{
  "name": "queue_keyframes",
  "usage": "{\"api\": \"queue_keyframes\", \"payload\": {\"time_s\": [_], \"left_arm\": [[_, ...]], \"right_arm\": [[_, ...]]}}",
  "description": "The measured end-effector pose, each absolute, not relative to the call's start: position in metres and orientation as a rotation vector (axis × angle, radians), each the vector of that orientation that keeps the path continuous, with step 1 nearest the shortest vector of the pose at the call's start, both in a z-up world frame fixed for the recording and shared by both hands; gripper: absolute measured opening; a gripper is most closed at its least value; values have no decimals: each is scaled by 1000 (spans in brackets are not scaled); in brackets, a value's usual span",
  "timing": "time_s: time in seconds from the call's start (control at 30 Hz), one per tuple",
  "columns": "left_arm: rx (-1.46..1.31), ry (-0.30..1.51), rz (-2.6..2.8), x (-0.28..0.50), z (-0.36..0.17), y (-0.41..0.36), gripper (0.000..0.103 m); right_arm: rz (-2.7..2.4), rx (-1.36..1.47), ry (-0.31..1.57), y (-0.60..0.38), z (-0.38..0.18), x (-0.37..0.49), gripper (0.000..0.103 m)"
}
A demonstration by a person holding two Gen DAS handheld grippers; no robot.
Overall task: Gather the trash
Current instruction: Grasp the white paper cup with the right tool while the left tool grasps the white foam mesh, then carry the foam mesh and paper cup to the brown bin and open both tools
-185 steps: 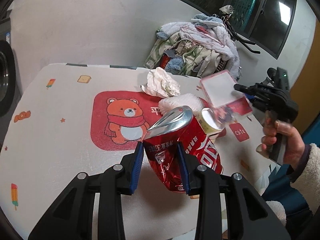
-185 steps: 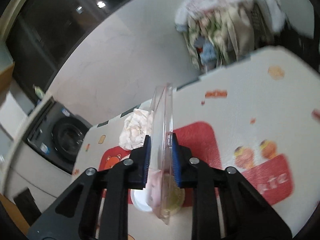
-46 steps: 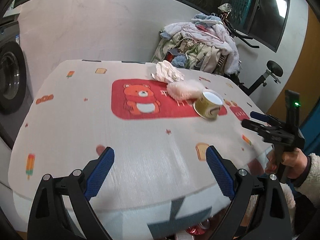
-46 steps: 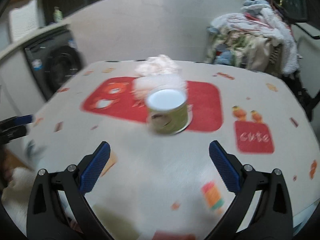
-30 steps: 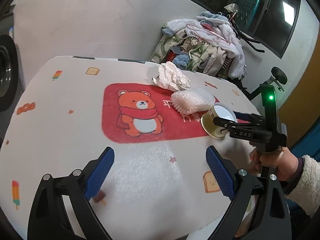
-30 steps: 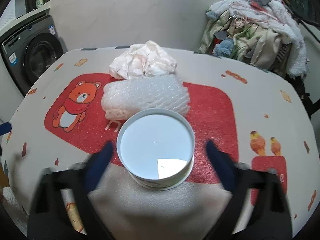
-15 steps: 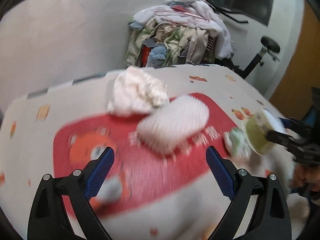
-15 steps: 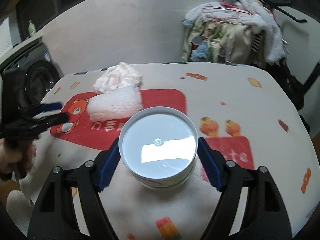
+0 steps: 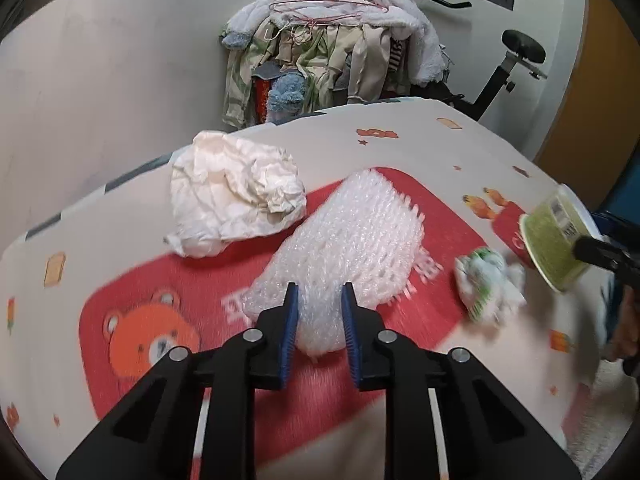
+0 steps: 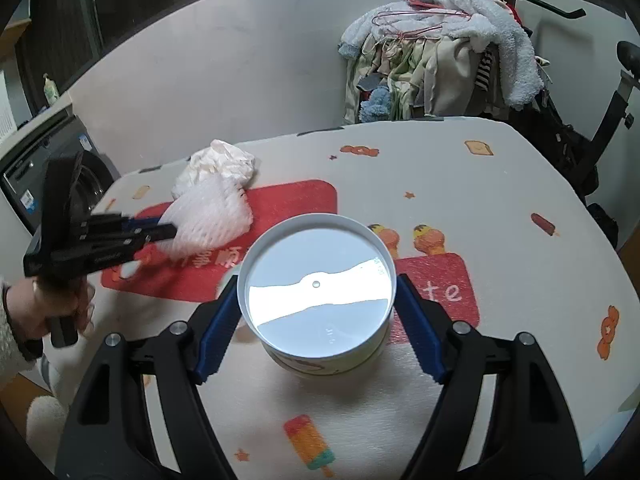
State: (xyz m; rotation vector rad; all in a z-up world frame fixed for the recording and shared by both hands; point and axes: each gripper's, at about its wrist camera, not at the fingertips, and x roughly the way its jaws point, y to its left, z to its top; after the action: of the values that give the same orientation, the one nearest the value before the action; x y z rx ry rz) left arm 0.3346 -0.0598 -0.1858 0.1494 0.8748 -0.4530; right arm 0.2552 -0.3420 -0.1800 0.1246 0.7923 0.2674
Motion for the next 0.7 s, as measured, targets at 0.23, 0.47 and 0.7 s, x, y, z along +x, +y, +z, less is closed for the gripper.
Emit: {"api": "queue_keyframes", "payload": {"time_s": [0.23, 0.47, 0.7], "left_arm": [[96, 844, -486, 274, -156, -38, 19], [62, 824, -527, 196, -141, -25, 19], [15, 826, -542, 129, -141, -16, 19]], "right_arm": [[319, 125, 761, -327, -158, 236, 75], [361, 92, 757, -310, -145, 199, 75], [388, 80, 750, -298, -137, 149, 75]]}}
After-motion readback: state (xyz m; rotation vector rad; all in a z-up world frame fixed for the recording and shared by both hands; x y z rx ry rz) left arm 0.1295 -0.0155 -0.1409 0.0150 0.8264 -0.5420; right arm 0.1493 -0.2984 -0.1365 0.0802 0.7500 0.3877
